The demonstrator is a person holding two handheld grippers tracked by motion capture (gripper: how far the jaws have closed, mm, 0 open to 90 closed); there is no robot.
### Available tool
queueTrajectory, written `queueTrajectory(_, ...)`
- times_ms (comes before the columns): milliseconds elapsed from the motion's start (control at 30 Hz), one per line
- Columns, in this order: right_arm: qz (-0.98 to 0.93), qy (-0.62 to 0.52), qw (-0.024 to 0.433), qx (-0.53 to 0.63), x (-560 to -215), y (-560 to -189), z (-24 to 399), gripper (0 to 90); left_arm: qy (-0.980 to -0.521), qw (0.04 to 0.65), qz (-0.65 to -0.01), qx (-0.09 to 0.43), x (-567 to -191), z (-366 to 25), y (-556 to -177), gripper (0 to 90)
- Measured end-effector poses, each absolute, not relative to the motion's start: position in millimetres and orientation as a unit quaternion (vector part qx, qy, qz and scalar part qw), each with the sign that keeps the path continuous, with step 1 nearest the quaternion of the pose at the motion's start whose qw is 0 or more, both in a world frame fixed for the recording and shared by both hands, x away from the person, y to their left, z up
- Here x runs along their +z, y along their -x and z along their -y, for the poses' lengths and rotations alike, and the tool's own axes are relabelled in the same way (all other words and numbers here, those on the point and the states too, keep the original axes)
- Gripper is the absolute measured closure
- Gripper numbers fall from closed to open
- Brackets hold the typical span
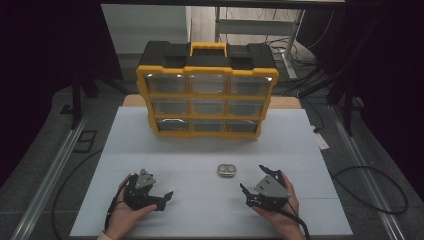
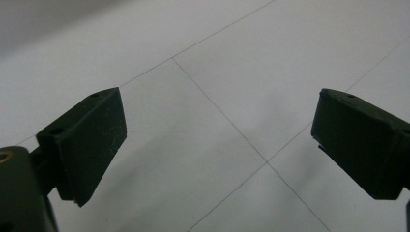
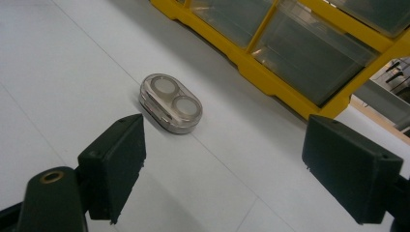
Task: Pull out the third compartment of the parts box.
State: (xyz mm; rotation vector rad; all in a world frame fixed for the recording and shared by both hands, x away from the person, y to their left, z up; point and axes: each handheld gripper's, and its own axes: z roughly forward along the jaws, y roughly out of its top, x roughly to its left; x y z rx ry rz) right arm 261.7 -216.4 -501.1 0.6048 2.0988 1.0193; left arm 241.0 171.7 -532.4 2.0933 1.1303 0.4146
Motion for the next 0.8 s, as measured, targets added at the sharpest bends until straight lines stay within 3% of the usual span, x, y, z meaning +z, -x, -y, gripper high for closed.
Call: queueTrajectory(800, -0.81, -0.191, 0.412, 0.37, -501.6, -258.8, 213.8, 16.9, -0.811, 0.354, -0.437, 0.161, -532.9, -172.3, -241.3, 6.1)
